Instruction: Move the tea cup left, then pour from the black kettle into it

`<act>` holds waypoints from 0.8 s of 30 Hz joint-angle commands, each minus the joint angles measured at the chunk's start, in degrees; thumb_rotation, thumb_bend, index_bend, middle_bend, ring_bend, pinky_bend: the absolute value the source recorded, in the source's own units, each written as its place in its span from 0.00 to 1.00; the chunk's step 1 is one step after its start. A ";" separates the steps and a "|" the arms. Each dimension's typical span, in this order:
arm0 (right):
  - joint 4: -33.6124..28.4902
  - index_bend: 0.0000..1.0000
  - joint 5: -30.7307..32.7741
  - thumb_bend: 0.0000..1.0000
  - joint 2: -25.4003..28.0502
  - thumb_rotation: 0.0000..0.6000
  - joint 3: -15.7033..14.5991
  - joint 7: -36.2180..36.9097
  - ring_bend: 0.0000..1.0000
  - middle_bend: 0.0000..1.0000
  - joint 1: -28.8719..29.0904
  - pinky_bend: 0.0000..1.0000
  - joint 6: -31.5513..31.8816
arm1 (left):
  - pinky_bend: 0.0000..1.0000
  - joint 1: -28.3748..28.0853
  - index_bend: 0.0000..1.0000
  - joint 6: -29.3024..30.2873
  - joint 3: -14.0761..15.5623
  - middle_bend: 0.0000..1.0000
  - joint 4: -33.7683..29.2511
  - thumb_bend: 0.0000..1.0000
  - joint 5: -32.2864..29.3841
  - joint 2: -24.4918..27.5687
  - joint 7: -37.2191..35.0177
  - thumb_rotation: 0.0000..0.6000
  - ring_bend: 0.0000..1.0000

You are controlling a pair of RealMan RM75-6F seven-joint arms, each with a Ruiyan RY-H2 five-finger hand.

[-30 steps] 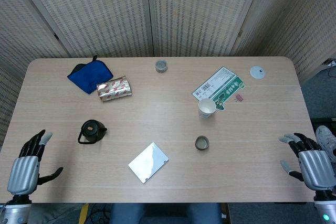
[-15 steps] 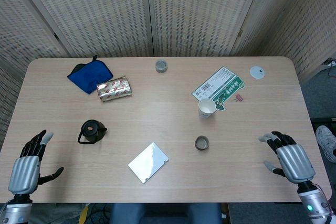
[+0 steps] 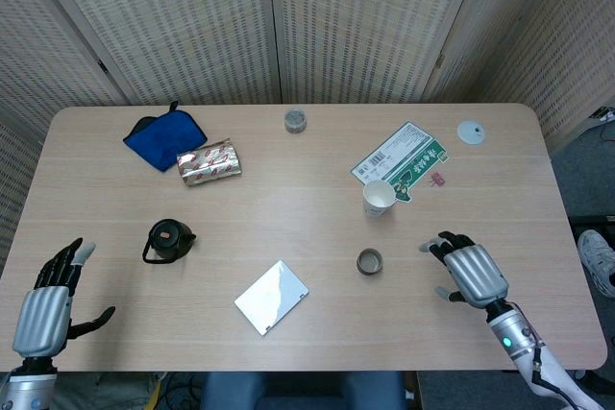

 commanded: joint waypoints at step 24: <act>6.56 0.30 11.55 0.12 -13.09 1.00 2.96 -10.00 0.16 0.30 12.10 0.27 -12.55 | 0.09 0.60 0.09 0.38 0.05 0.02 0.29 0.17 -0.33 0.87 -1.42 1.00 0.05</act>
